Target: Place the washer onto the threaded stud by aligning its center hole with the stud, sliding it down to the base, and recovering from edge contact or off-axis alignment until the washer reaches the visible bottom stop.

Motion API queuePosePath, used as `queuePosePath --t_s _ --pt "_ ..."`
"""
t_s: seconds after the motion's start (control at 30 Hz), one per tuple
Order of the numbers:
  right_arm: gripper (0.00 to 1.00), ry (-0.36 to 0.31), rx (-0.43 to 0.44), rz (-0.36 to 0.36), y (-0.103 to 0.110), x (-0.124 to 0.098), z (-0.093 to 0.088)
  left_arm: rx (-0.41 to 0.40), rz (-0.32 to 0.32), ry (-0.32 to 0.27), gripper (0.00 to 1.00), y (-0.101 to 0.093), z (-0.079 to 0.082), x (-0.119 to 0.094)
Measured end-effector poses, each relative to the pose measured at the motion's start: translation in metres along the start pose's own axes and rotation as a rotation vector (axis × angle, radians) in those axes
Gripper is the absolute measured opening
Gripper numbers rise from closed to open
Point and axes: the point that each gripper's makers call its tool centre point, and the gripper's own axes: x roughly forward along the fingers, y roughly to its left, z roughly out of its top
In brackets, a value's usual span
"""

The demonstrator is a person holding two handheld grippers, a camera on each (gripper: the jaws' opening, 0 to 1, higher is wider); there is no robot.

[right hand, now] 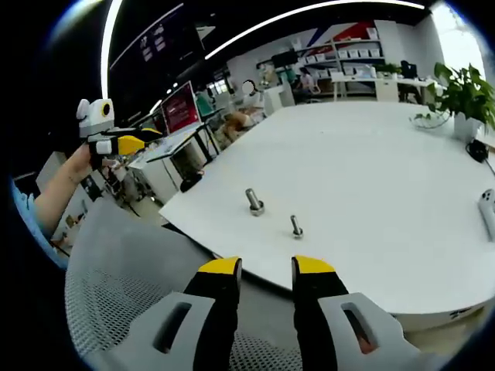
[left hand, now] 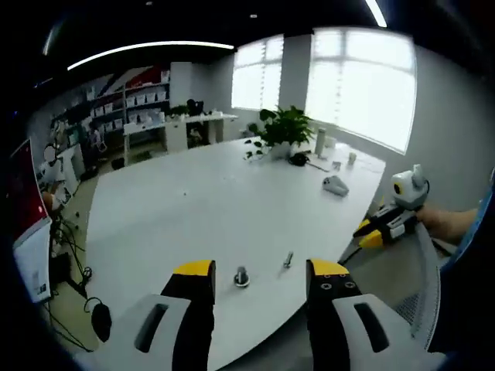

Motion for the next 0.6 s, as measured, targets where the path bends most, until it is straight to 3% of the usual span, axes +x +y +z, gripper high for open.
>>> queuePosePath --t_s 0.1,0.2,0.27,0.4,0.47,0.53,0.6 --pt "0.3 0.033 -0.003 0.007 0.001 0.0 -0.006 -0.121 0.03 -0.072 0.47 0.016 -0.017 -0.011" --pt "0.31 0.041 -0.003 0.01 0.001 0.001 -0.006 -0.21 0.081 -0.086 0.47 0.029 -0.041 -0.021" --pt "0.31 0.038 -0.003 0.011 0.001 0.001 -0.006 -0.222 0.113 -0.081 0.47 0.032 -0.056 -0.025" --pt "0.31 0.021 0.019 0.005 -0.001 0.001 -0.003 -0.3 0.088 -0.093 0.46 0.019 -0.073 -0.024" --pt "0.32 0.026 0.017 0.006 -0.001 0.001 -0.004 -0.364 0.025 -0.138 0.47 0.008 -0.072 -0.018" --pt "0.32 0.032 0.016 0.007 -0.001 0.001 -0.005 -0.413 0.014 -0.159 0.48 0.002 -0.073 -0.014" --pt "0.33 0.036 0.026 0.011 0.0 0.001 -0.006 -0.402 0.026 -0.161 0.48 -0.001 -0.075 -0.011"
